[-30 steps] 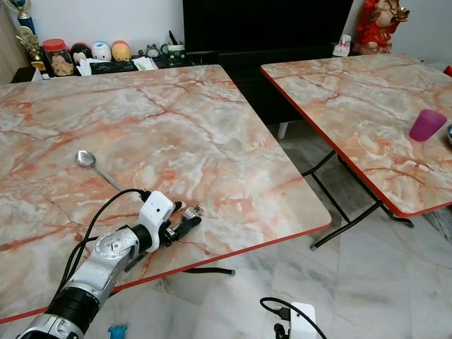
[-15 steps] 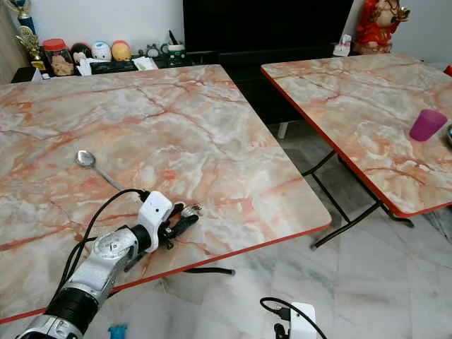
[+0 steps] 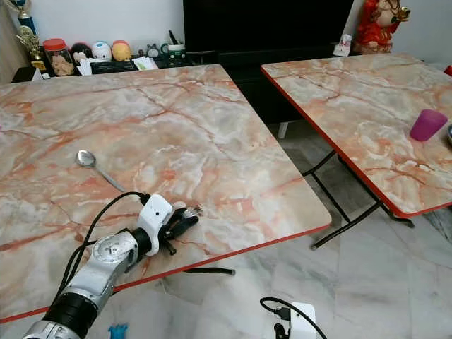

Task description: Setting the table

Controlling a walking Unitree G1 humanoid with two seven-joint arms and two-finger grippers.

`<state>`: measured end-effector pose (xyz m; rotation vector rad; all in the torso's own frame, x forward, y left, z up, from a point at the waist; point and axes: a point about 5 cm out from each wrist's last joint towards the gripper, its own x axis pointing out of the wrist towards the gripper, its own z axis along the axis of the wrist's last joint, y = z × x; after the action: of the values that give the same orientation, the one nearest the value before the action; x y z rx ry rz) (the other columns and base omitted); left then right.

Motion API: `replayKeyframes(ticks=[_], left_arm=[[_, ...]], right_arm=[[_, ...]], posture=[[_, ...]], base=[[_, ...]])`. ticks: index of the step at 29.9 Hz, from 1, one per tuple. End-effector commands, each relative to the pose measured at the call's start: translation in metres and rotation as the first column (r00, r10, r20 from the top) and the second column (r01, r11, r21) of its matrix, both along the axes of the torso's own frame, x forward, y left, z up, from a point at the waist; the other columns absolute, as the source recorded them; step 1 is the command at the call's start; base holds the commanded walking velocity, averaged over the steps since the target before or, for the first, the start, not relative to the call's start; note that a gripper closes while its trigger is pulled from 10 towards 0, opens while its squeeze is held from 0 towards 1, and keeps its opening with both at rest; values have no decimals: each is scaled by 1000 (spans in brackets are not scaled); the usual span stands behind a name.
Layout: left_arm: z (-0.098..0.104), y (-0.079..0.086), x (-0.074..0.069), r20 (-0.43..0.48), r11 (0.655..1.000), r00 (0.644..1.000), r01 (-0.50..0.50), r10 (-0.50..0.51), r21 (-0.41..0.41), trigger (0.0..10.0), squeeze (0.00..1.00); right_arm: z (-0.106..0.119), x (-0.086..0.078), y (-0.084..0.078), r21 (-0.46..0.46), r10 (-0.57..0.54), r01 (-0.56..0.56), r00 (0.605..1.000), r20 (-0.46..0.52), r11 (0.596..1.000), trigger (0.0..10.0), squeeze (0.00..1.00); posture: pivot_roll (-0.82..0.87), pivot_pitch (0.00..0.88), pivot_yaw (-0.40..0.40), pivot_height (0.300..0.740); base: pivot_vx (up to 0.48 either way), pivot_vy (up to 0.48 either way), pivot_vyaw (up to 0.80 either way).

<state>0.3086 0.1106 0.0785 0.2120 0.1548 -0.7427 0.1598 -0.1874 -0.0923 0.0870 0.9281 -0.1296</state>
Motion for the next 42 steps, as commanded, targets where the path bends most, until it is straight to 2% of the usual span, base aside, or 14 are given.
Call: replayKeyframes(ticks=[1,4,5,6,7,13,17,25,26,27,28,35,39,42], left_arm=[[-4,-4,-5,-25,1000,999,25,-26,-7,0,0],[-3,-4,-5,-13,1000,1000,17,-17,-9,0,0],[0,-3,-4,4,1000,1000,-9,9,-23,2549,0],[0,-3,-4,4,1000,1000,-9,9,-23,2549,0],[4,0,-3,21,997,999,-46,47,-55,10000,0],[20,14,-10,96,986,988,-109,121,-123,10000,0],[40,25,-24,185,989,976,-95,114,-110,10000,0],[51,37,-27,258,987,953,-154,162,-49,10000,0],[49,64,-19,277,954,915,-300,292,-11,10000,0],[49,64,-19,277,954,915,-300,292,-11,10000,0],[54,78,-16,290,924,881,-383,373,-26,10000,0],[60,112,-21,320,860,808,-509,494,-42,10000,0],[57,119,-27,286,820,772,-559,568,-121,10000,0],[54,117,-31,270,816,772,-562,576,-136,10000,0]], right_arm=[[-1,-2,-1,-3,-2,2,1000,-9,1000,10000,0],[-1,-2,-1,-3,-2,2,1000,-10,1000,10000,0],[-1,-3,-1,-3,-2,2,1000,-10,1000,10000,0],[-1,-3,-1,-3,-2,2,1000,-10,1000,10000,0],[-1,-3,-1,-2,-3,3,1000,-10,1000,10000,0],[-1,-4,0,-3,-12,12,1000,-7,1000,10000,0],[-2,-5,-1,-6,-16,16,1000,-4,1000,10000,0],[-1,-5,-1,-5,-19,19,1000,9,1000,10000,0],[-1,-4,-1,-6,-22,22,1000,14,1000,10000,0],[-1,-4,-1,-6,-22,22,1000,14,1000,10000,0],[-1,-4,-1,-7,-23,24,1000,15,1000,10000,0],[0,-2,-2,-6,-31,31,999,23,1000,10000,0],[1,-1,-2,-8,-33,33,999,27,999,10000,0],[1,-1,-3,-11,-34,34,999,29,999,10000,0]], posture=[[98,15,-71,740],[98,9,-69,740],[96,8,-66,740],[96,8,-66,740],[94,6,-65,740],[86,0,-54,740],[96,0,-51,740],[101,0,-51,740],[99,0,-51,740],[99,0,-51,740],[103,0,-53,740],[109,0,-60,740],[111,0,-64,740],[111,0,-69,740]], base=[[0,0,0],[0,0,0],[0,0,0],[0,0,0],[0,0,0],[0,0,0],[0,0,0],[0,0,0],[0,0,0],[0,0,0],[0,0,0],[0,0,0],[0,0,0],[0,0,0]])
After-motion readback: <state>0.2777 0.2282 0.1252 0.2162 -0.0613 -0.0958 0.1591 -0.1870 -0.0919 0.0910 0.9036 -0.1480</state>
